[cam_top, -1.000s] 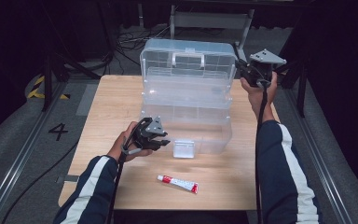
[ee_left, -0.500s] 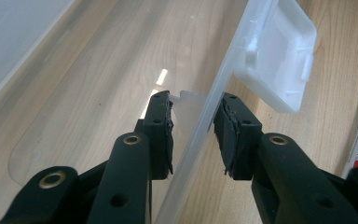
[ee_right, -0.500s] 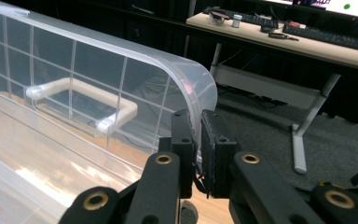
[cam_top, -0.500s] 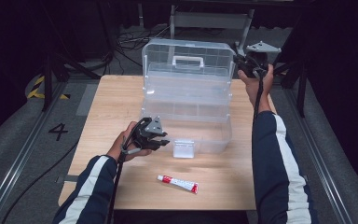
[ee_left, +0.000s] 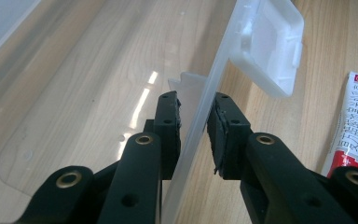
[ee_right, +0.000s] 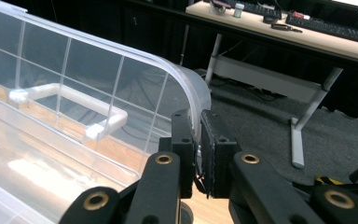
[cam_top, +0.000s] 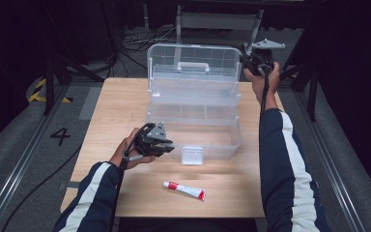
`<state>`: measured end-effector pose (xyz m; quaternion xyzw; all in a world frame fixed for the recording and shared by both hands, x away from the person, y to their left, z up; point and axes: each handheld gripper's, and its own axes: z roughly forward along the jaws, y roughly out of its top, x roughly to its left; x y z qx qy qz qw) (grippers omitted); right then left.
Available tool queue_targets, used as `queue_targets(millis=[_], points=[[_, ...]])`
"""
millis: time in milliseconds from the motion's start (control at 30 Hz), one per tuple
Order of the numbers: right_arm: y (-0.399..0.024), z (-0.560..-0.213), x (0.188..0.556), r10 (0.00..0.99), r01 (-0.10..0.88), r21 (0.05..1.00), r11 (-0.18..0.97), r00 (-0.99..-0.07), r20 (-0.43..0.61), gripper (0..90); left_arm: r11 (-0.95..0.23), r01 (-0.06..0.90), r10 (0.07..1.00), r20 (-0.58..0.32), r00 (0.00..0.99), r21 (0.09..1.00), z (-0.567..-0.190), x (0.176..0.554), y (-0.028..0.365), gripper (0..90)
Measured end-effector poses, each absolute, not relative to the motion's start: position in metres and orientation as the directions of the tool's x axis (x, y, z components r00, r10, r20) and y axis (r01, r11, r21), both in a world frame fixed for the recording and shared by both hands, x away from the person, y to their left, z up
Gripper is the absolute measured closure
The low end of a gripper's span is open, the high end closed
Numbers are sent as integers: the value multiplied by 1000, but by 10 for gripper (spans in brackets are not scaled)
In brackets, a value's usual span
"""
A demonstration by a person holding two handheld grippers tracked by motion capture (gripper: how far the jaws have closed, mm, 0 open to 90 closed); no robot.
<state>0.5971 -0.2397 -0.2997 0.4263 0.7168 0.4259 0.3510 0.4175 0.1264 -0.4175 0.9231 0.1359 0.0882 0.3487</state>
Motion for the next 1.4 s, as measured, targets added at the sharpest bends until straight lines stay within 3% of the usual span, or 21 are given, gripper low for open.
queue_targets(millis=[700,800,833,967,1000,1067,1400], points=[[-245,-314,624,909,393,865,313,-389,-152,850,-724,180,289,56,956,666,-417,417,130,748],[-248,-316,625,912,398,866,302,-386,-140,853,-723,175,283,55,958,669,-417,417,130,745],[-249,-317,625,913,401,866,298,-385,-136,900,-722,178,284,52,958,669,-417,415,129,745],[-251,-314,624,912,390,868,308,-381,-153,900,-723,171,274,51,960,669,-418,414,128,751],[-250,-315,624,911,400,859,319,-380,-161,900,-726,161,296,92,951,668,-418,413,128,745],[-251,-319,624,912,408,856,318,-379,-158,900,-720,169,280,59,958,673,-419,415,130,761],[-257,-326,614,908,401,862,309,-393,-143,900,-715,167,282,61,958,679,-419,415,131,761]])
